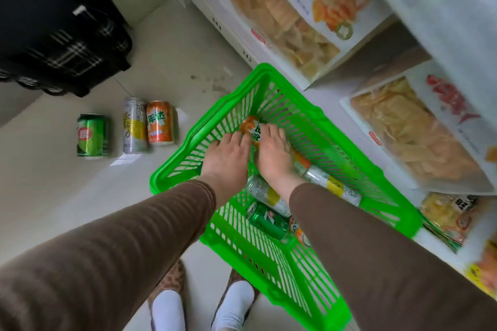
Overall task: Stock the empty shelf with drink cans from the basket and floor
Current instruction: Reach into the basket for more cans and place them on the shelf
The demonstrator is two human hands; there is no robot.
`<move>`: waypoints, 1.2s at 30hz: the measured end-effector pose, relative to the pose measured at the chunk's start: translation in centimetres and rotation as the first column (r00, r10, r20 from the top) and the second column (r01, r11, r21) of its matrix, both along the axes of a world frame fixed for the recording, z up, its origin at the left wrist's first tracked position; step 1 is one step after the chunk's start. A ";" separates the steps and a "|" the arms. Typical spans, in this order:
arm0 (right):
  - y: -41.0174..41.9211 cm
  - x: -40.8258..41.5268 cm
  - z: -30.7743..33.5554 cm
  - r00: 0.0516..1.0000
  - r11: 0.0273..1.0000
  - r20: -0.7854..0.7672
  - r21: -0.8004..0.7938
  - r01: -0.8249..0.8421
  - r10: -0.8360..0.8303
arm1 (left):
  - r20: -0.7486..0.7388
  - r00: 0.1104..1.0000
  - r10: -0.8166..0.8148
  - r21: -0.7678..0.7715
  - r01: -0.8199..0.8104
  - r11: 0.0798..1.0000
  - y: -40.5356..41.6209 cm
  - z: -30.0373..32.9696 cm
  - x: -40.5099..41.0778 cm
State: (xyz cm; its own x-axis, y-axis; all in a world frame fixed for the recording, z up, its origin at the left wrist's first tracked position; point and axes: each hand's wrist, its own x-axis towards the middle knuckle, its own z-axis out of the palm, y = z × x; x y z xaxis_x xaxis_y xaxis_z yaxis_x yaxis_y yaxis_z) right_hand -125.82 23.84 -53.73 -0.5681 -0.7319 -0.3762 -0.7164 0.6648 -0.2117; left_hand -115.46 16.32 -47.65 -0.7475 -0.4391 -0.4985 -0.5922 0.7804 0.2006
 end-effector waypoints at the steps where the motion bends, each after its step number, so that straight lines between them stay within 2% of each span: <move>1: -0.6 -0.2 -1.1 1.000 1.000 -0.009 0.014 0.016 -0.015 | 0.009 1.000 0.020 0.007 -0.020 1.000 -0.2 -0.8 0.0; 4: -1.8 -0.3 -3.5 0.994 0.992 -0.065 0.084 0.096 -0.091 | 0.020 0.995 0.094 0.046 -0.095 0.994 -0.5 -2.5 0.3; 8: -2.4 0.8 -5.0 0.983 0.977 -0.141 0.158 0.143 -0.121 | 0.031 0.994 0.109 0.061 -0.110 0.992 -0.2 -3.0 1.0; 12: -2.1 2.0 -3.6 0.980 0.955 -0.025 0.221 0.196 -0.195 | 0.007 0.996 0.091 0.060 -0.091 0.994 0.4 -1.6 1.8; 15: -0.6 2.7 1.1 0.952 0.947 0.082 0.158 0.281 -0.296 | 0.002 0.993 0.118 0.086 -0.118 0.989 0.5 1.6 2.8; 20: 1.4 2.7 14.8 0.871 0.881 0.213 -0.078 0.468 -0.444 | -0.085 0.978 0.190 0.121 -0.179 0.976 0.4 12.6 4.1; 25: 1.6 2.7 32.8 0.831 0.750 0.316 -0.366 0.551 -0.457 | -0.231 0.951 0.208 0.071 -0.197 0.978 -1.8 28.7 4.4; 31: 0.3 3.7 56.1 0.815 0.532 0.392 -0.619 0.577 -0.427 | -0.495 0.858 0.142 0.004 -0.161 0.987 -4.1 50.6 3.4; 36: -0.1 2.7 69.4 0.855 0.341 0.361 -0.804 0.487 -0.372 | -0.678 0.735 0.009 -0.064 -0.071 0.995 -4.7 64.1 1.3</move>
